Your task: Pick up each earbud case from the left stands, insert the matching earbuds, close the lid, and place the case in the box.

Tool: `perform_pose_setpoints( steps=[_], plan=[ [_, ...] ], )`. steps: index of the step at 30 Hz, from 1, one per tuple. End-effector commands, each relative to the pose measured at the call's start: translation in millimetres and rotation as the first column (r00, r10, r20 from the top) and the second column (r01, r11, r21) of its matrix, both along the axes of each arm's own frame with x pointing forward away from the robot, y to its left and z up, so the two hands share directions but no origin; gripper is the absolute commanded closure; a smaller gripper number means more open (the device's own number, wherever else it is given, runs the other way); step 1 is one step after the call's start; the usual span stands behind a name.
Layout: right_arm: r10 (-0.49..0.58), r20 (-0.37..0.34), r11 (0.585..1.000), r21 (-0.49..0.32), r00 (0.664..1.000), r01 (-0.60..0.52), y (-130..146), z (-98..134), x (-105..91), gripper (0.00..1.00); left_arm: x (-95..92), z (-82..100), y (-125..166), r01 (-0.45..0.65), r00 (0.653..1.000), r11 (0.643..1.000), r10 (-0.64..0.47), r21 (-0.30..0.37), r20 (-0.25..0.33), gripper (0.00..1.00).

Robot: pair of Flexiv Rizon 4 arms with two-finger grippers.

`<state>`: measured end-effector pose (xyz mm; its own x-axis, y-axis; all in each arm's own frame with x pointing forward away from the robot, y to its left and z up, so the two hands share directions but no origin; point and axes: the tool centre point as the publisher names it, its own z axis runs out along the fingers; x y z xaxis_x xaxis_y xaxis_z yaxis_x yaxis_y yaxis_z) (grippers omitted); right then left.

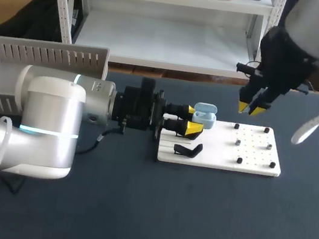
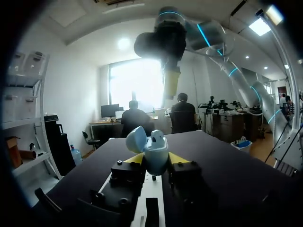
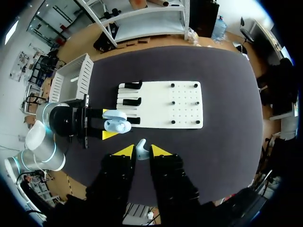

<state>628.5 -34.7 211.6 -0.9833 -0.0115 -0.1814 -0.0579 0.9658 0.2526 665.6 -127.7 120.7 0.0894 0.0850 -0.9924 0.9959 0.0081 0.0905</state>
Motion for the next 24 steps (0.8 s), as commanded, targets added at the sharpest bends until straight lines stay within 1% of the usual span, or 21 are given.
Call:
perform_pose_setpoints(
  steps=[1,11,13,17,24],
  plan=[
    [-0.002,-0.003,1.0,-0.004,1.0,0.002,2,0,2.2,1.0,-0.1,-0.9,0,-0.003,1.0,1.0,0.003,-0.004,0.002,1.0],
    [-0.002,-0.003,1.0,-0.004,1.0,0.002,2,0,2.2,1.0,-0.1,-0.9,0,-0.003,1.0,1.0,0.003,-0.004,0.002,1.0],
    [0.01,-0.007,1.0,0.016,1.0,-0.009,10,5,-3.0,1.0,-0.1,-0.9,0,-0.003,1.0,1.0,0.003,-0.004,0.002,1.0],
    [0.03,-0.007,0.999,0.025,1.0,-0.03,26,12,-9.9,1.0,-0.1,-0.9,0,-0.003,1.0,1.0,0.003,-0.004,0.002,1.0],
    [0.019,-0.037,1.0,0.001,0.999,-0.019,49,11,-9.5,1.0,-0.1,-0.9,0,-0.003,1.0,1.0,0.003,-0.004,0.002,1.0]
  ],
)
